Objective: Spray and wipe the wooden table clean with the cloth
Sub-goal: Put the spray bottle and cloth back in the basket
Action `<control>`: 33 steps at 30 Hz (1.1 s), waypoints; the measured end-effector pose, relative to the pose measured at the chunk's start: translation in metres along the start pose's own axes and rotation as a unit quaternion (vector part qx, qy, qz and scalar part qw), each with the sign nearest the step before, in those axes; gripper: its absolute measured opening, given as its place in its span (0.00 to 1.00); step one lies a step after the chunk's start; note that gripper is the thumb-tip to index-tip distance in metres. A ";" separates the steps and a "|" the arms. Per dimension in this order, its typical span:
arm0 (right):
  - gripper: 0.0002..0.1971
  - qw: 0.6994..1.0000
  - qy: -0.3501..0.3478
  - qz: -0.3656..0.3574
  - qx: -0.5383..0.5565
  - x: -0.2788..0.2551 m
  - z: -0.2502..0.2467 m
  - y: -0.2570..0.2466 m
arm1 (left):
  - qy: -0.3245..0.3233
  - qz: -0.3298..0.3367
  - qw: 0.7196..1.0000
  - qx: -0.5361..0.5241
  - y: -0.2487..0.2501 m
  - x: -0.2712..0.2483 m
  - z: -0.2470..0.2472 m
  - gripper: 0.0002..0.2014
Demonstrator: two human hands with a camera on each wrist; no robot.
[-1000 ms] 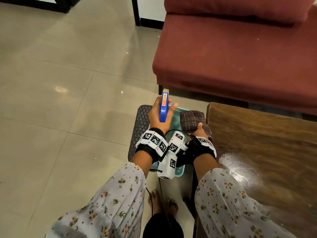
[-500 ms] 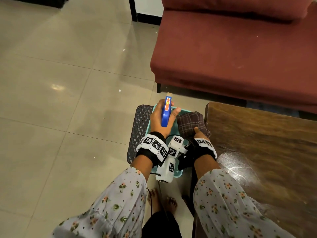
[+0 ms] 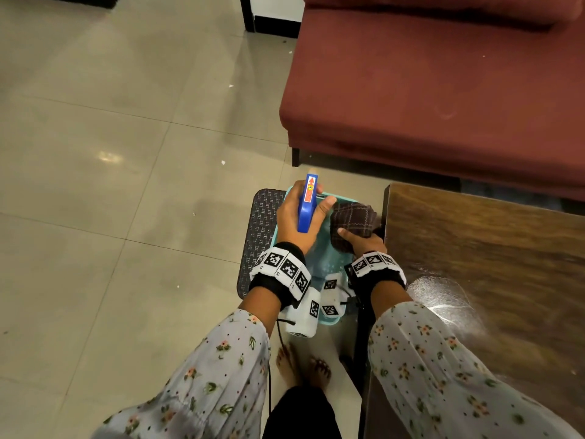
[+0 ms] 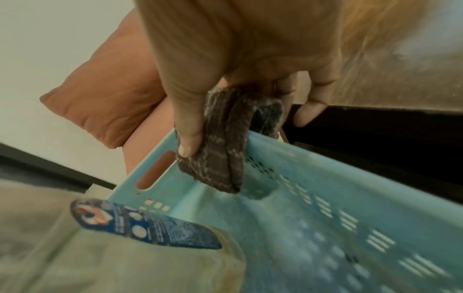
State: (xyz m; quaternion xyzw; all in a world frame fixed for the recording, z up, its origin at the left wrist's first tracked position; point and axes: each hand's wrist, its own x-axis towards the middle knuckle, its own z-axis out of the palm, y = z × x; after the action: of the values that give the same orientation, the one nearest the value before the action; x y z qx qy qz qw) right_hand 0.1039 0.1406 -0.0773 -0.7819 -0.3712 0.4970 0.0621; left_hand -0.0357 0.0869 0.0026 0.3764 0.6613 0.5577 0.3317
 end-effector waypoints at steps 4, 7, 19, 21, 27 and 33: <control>0.38 0.999 0.014 -0.001 -0.032 -0.005 0.001 -0.002 | -0.005 -0.010 1.000 -0.004 0.000 -0.001 0.004 0.12; 0.46 0.995 0.053 -0.070 -0.037 -0.007 0.002 -0.006 | -0.001 -0.009 1.000 -0.002 -0.001 -0.004 0.004 0.13; 0.29 0.992 0.026 -0.112 -0.047 -0.014 -0.012 -0.009 | -0.037 -0.048 0.998 0.035 -0.009 -0.012 0.000 0.29; 0.38 0.994 0.026 -0.096 -0.041 -0.015 -0.010 -0.009 | -0.049 -0.066 0.996 0.043 -0.010 -0.013 0.000 0.31; 0.38 0.995 0.015 -0.070 -0.073 -0.010 -0.007 -0.005 | -0.104 -0.104 0.987 0.068 -0.018 -0.013 -0.005 0.22; 0.36 0.993 0.010 -0.076 -0.091 -0.007 -0.006 -0.005 | -0.104 -0.119 0.986 0.049 -0.015 -0.015 -0.002 0.21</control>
State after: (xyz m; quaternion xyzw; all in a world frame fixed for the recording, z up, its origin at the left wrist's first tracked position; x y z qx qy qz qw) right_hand 0.1051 0.1416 -0.0671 -0.7587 -0.4724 0.4474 0.0320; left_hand -0.0319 0.0719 -0.0121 0.3663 0.6897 0.4392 0.4441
